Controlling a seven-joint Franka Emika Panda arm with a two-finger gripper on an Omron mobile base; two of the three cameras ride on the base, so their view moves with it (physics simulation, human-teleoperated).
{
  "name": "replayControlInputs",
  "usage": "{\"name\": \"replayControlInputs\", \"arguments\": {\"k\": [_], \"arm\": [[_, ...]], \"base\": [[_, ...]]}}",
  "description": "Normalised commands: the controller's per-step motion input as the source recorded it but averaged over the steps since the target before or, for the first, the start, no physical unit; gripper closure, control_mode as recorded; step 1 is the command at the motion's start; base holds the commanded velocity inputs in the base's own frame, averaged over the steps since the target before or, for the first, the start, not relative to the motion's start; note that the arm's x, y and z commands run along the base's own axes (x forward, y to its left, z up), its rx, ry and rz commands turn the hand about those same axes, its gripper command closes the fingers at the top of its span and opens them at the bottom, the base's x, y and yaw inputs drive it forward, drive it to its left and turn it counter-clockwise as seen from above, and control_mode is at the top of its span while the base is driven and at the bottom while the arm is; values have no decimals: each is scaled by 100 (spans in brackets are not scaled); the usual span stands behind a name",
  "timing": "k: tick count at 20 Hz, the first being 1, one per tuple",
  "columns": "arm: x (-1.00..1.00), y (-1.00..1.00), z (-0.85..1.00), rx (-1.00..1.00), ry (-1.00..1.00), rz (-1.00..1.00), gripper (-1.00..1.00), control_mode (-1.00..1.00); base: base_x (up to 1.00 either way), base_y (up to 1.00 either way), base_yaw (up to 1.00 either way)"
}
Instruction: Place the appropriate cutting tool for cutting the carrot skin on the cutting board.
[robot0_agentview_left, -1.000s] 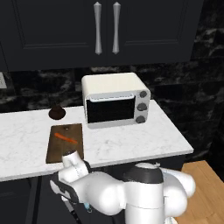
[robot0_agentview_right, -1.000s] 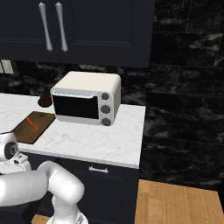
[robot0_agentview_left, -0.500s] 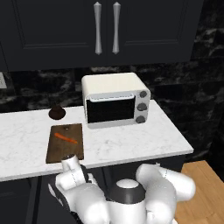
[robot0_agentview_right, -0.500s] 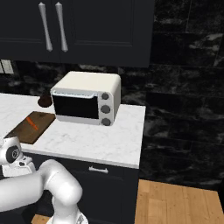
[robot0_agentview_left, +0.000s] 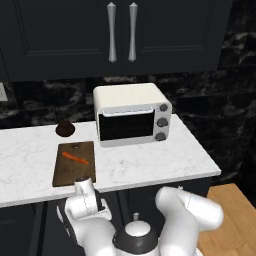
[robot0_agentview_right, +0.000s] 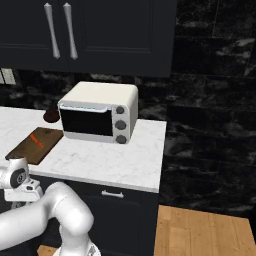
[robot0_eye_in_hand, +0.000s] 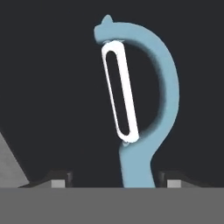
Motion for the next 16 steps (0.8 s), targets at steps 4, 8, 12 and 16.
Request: {"name": "replayControlInputs", "arguments": {"k": [4, 8, 12, 16], "arm": [[-12, 0, -35, 2, -6, 0, 100, -100], [-49, 0, -10, 4, -19, 1, 100, -100], [-68, -8, 14, 4, -25, 0, 100, -100], [-53, -25, 74, 6, -18, 0, 100, -100]], "base": [[0, 0, 0], [0, 0, 0], [0, 0, 0], [0, 0, 0]]}}
